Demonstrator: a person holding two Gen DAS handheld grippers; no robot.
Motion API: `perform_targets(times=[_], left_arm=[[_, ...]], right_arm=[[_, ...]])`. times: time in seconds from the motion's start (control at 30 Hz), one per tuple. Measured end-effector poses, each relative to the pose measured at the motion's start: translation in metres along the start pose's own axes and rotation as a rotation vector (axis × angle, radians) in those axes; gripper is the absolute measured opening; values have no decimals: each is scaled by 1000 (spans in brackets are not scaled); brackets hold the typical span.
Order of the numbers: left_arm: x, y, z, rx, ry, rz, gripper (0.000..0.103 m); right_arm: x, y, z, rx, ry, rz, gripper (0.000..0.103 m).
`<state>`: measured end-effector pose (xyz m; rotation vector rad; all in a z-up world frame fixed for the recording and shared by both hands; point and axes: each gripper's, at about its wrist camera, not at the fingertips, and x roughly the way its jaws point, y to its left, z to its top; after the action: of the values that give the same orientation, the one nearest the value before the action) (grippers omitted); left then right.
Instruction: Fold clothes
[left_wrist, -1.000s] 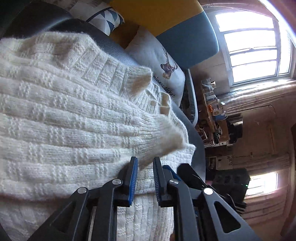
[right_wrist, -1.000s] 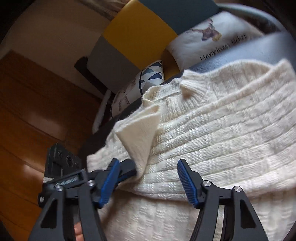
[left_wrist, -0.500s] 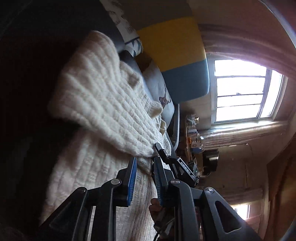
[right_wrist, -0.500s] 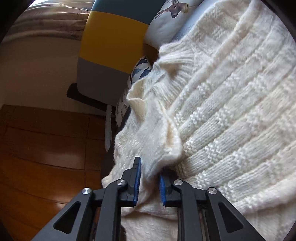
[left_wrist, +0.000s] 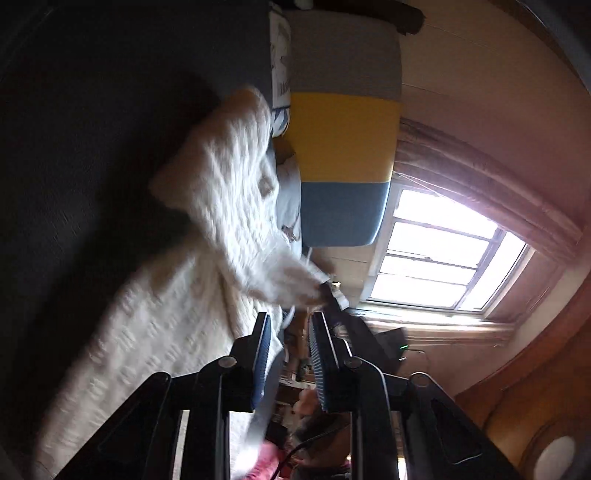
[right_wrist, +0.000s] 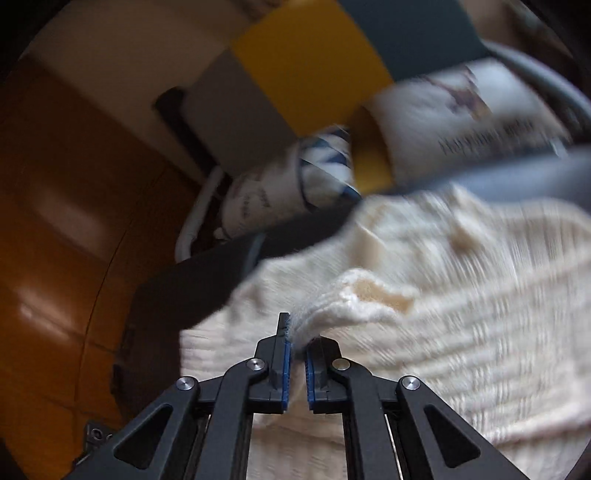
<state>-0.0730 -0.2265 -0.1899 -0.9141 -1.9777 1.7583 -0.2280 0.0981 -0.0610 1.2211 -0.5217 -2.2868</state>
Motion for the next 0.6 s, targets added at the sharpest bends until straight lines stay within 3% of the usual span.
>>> perform_targets(times=[0.07,0.27,0.4,0.53,0.6], left_arm=[[16,4,-5,-23,17,5,22],[52,13,1,-49,-20,150,22],[65,4,16,-39,-65,159,21],[79,-20,31,45,-115,161,21],[82,-19,40,46,-142,216,20]], right_arm=[[-14,26,19,-81,-19,-8,7],[-48,79,75,-206,-102,-7,7],[-66,91,95,-258,-139,4,7],[-79,91,103,-284,-164,25,7],[-87,85,104,-290,-185,19,7]])
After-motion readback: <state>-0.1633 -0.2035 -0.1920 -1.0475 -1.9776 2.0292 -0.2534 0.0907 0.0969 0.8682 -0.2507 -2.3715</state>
